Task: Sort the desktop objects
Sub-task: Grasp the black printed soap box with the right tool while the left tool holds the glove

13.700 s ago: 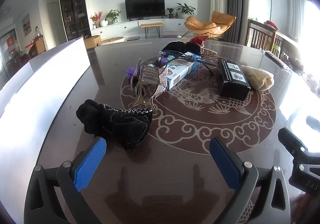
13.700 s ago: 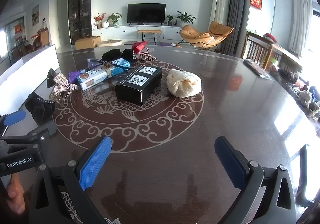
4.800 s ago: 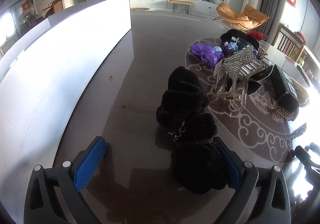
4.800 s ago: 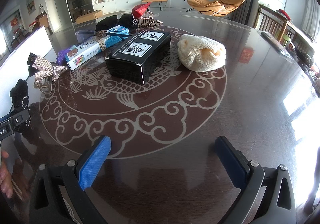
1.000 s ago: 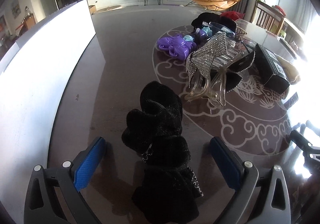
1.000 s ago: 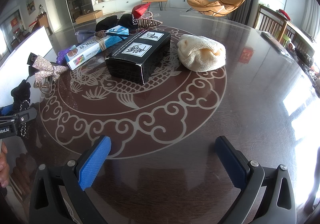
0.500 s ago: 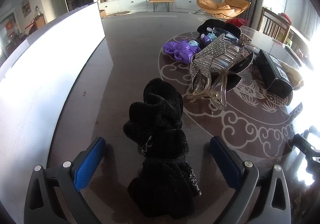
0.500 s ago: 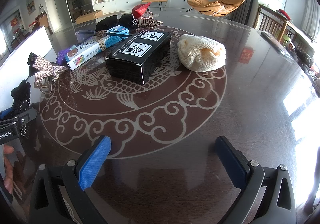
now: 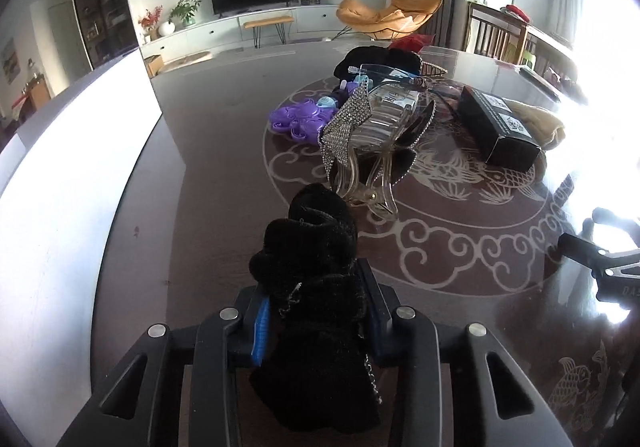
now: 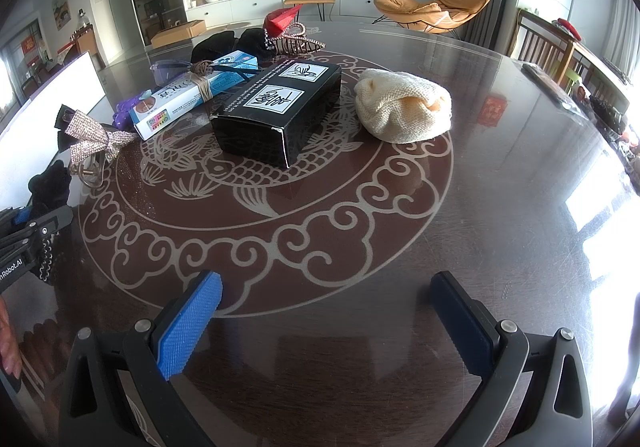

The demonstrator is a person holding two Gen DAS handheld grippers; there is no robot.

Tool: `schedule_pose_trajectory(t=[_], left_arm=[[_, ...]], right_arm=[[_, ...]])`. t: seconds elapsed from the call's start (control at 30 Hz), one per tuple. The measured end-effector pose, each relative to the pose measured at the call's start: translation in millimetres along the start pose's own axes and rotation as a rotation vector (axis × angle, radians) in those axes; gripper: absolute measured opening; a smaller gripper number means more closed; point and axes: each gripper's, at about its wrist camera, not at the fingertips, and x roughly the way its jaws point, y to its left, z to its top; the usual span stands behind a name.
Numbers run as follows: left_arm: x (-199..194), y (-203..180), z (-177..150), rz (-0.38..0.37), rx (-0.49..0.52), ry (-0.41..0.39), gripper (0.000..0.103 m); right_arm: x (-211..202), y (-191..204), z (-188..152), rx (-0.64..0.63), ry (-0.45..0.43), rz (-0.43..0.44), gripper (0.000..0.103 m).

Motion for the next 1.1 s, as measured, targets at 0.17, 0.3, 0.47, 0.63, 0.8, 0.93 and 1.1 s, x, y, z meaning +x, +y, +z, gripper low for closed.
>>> schedule_pose_trajectory(t=[0.17,0.3,0.47,0.63,0.8,0.93,1.1], left_arm=[[-0.5,5.7,-0.4,-0.022,-0.021,0.002,0.037],[3.6,2.5,1.9,-0.022,-0.023,0.001,0.037],[4.0,1.4,2.3,-0.022,-0.024,0.001,0.037],[4.2,0.7,2.3,-0.021,-0.025,0.0,0.037],[4.4,-0.3,2.5,-0.02,-0.025,0.0,0.037],[4.9,-1.5,2.4,-0.02,-0.026,0.0,0.037],[2.0,-3.8,-1.3,-0.049,-0.026,-0.002,0.036]], right_arm=[[-4.2,-2.7,6.5,0.005,0.012,0.112,0.103],[-6.6,6.0,37.6,0.04,-0.021,0.173,0.103],[34.7,30.0,94.8,0.077,0.063,0.125,0.103],[73.5,45.0,120.7,0.099,0.135,0.038,0.103],[70.2,51.0,113.0,0.029,0.086,-0.015,0.08],[54.3,44.3,92.8,-0.024,0.033,0.023,0.059],[24.4,38.9,43.1,-0.099,0.011,0.071,0.059]])
